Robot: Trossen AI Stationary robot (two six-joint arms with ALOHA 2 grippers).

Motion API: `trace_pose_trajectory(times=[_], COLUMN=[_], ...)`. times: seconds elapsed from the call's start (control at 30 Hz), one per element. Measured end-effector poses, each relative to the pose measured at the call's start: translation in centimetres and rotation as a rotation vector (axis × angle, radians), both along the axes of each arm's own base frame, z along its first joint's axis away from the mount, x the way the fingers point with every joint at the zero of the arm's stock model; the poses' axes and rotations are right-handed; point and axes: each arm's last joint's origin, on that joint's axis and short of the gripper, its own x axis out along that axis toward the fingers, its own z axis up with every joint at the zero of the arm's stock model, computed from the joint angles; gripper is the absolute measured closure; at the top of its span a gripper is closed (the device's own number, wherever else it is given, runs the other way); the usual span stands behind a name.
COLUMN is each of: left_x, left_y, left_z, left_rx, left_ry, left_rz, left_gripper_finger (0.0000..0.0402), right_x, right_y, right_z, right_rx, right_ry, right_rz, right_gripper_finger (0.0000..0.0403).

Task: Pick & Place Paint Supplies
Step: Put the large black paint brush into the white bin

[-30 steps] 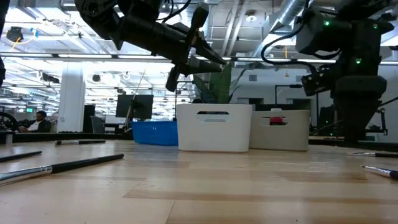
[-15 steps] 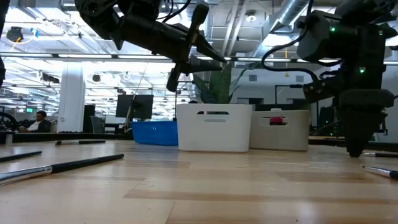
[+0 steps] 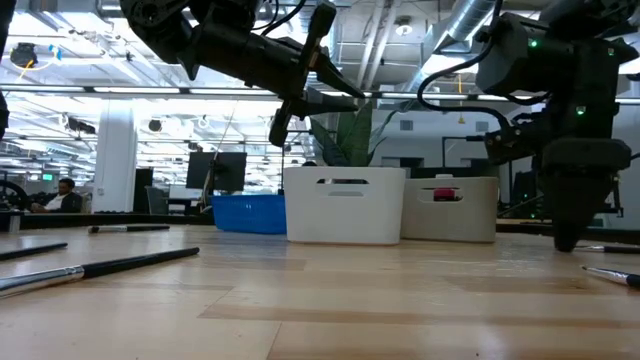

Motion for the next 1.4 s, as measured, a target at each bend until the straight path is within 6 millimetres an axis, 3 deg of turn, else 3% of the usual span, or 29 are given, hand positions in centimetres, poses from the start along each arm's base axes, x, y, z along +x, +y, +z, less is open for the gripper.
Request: trace_pose_trajectory(times=[0.57,0.77,0.93,1.1,1.23,1.4], left_x=[0.0,0.0,0.0,0.0,0.0,-0.7], left_y=[-0.7,-1.1,-1.4,-1.8,-1.8,-1.8], left_z=[0.0,0.0,0.0,0.0,0.4,2.4], left_rx=[-0.001,-0.001,-0.007,-0.014,-0.014,0.098], left_ry=[0.000,0.000,0.001,0.001,-0.017,-0.063], left_rz=[-0.022,-0.039,-0.073,-0.117,-0.130,-0.155], left_gripper_finger=[0.0331,0.0331,0.0330,0.0331,0.0330,0.0330], right_x=[0.1,-0.1,-0.6,-0.9,-1.3,-2.0], right_y=[0.2,1.1,2.1,2.8,2.3,1.1], right_z=[0.1,1.2,3.1,6.5,9.4,12.3], right_rx=[0.000,0.029,0.092,0.173,0.236,0.261], right_ry=[-0.023,-0.106,-0.238,-0.502,-0.712,-0.927], right_rz=[-0.021,-0.040,-0.068,-0.066,-0.089,-0.109], right_gripper_finger=[0.0395,0.0401,0.0402,0.0402,0.0403,0.0403])
